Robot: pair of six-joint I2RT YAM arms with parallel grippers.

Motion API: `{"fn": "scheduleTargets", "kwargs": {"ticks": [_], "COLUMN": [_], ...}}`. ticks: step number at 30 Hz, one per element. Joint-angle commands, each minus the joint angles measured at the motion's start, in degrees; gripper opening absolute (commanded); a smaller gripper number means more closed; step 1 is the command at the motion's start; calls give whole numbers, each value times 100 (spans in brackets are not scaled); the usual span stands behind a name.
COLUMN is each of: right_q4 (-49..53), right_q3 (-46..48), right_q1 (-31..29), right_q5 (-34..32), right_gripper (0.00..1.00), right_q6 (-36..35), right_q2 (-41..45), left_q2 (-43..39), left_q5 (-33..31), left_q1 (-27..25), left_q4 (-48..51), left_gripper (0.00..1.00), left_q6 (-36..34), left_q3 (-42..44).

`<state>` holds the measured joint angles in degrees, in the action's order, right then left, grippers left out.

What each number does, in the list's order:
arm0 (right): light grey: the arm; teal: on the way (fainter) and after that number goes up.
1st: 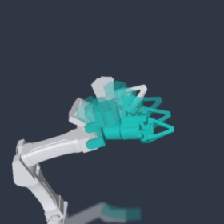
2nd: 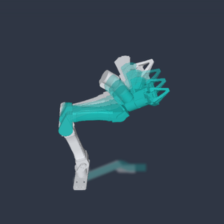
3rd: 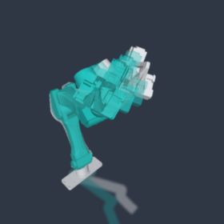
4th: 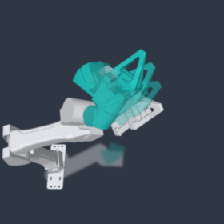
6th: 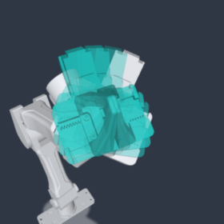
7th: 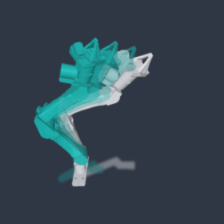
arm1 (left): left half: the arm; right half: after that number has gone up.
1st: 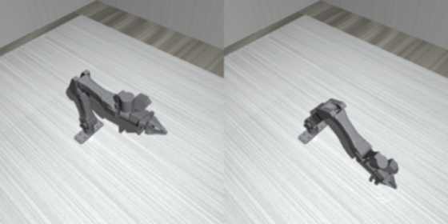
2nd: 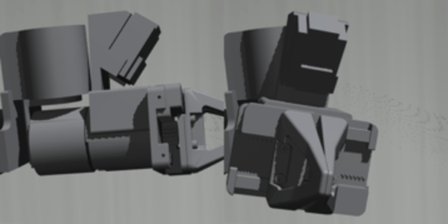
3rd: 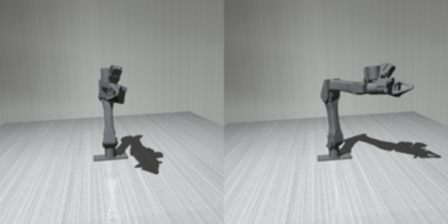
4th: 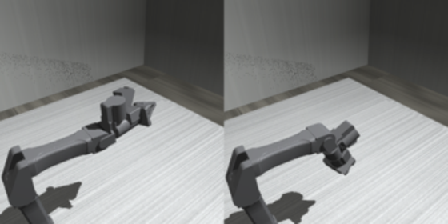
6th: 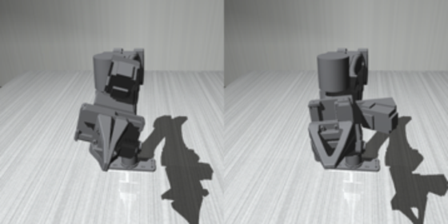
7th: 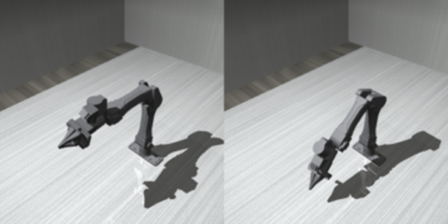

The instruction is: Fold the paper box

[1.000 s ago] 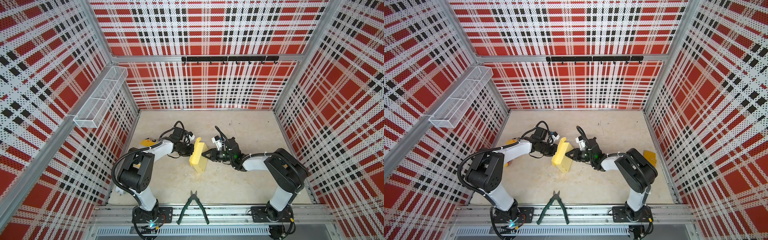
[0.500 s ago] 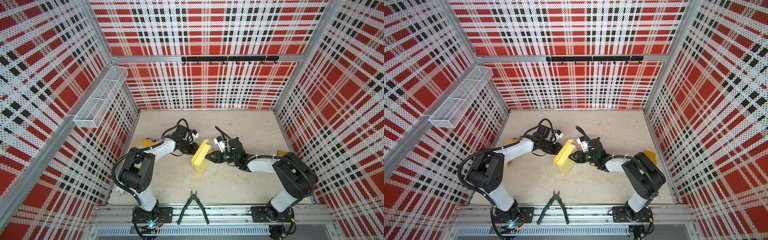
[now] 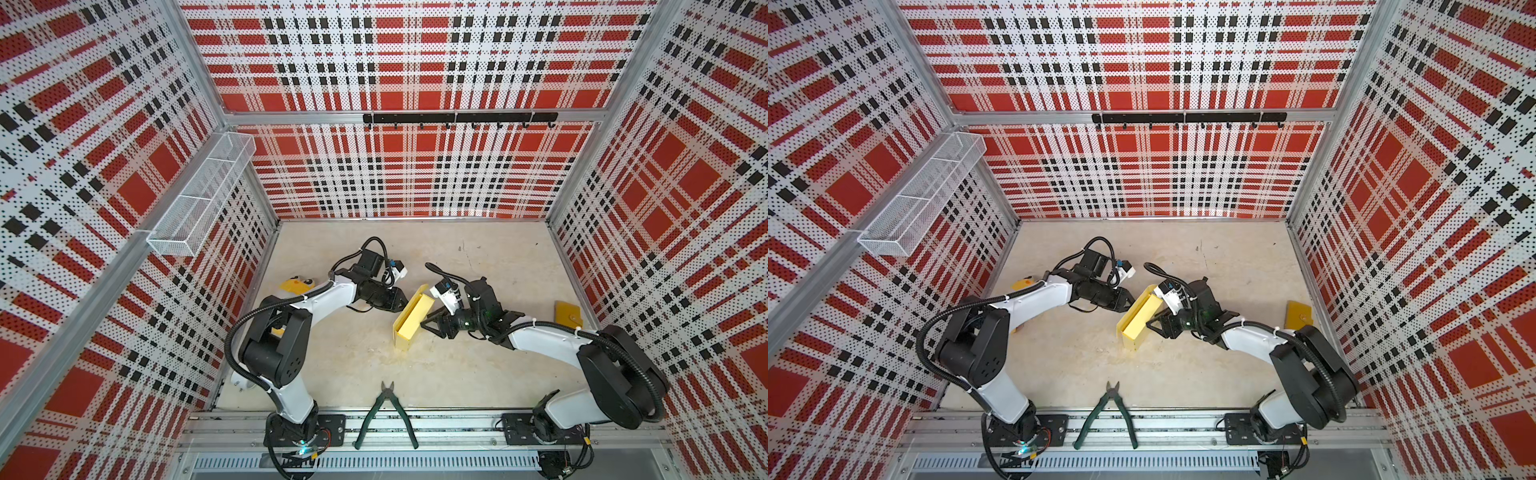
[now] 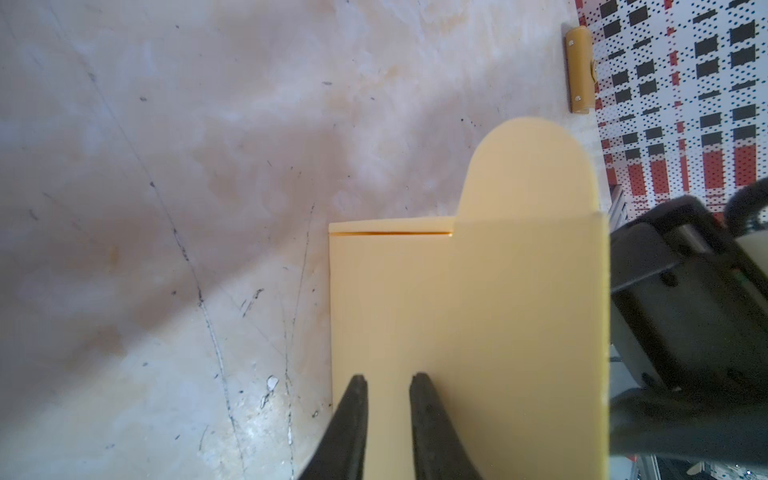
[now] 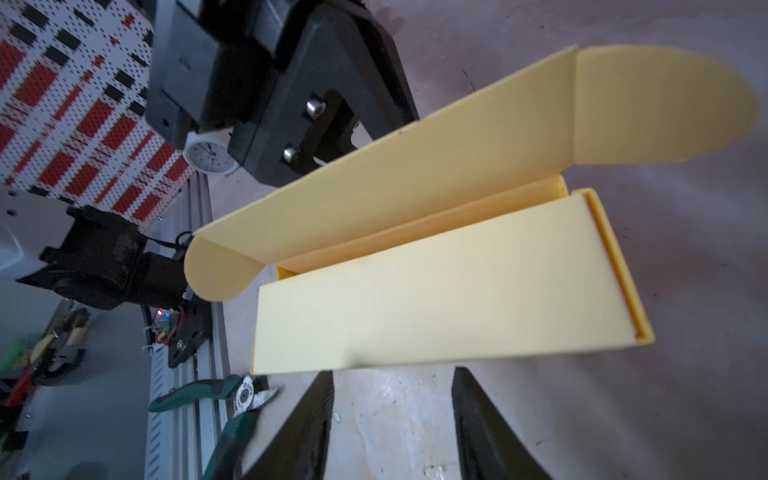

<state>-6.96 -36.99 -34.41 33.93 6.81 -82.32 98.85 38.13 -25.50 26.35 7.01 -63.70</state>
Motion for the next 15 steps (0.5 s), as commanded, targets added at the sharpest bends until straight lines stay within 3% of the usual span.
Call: {"fn": "scheduleTargets", "kwargs": {"ticks": [1, 4, 7, 10, 13, 15], "right_q4": [786, 1763, 2369, 2251, 1561, 1304], "right_q3": [-135, -427, -616, -563, -278, -274], "right_q1": [-13, -13, -25, -305, -639, -821], "right_q5": [-210, -220, -489, -1249, -1840, -2198], "right_gripper": [52, 54, 61, 76, 93, 98], "right_q6": [-1108, -2020, -2930, -3878, -5272, -6151], "right_q2": [419, 784, 1179, 1512, 1693, 1576], "left_q2": [-59, -28, -19, -41, -43, -41], "left_q5": [37, 34, 63, 81, 74, 81], "left_q1": [27, 39, 13, 10, 10, 5], "left_q4": [80, 56, 51, 55, 37, 37], "left_gripper": [24, 24, 24, 24, 24, 24], "left_q6": [-102, -111, -107, -107, -112, -113], "left_q3": [-82, -81, -91, -81, -63, -63]}}
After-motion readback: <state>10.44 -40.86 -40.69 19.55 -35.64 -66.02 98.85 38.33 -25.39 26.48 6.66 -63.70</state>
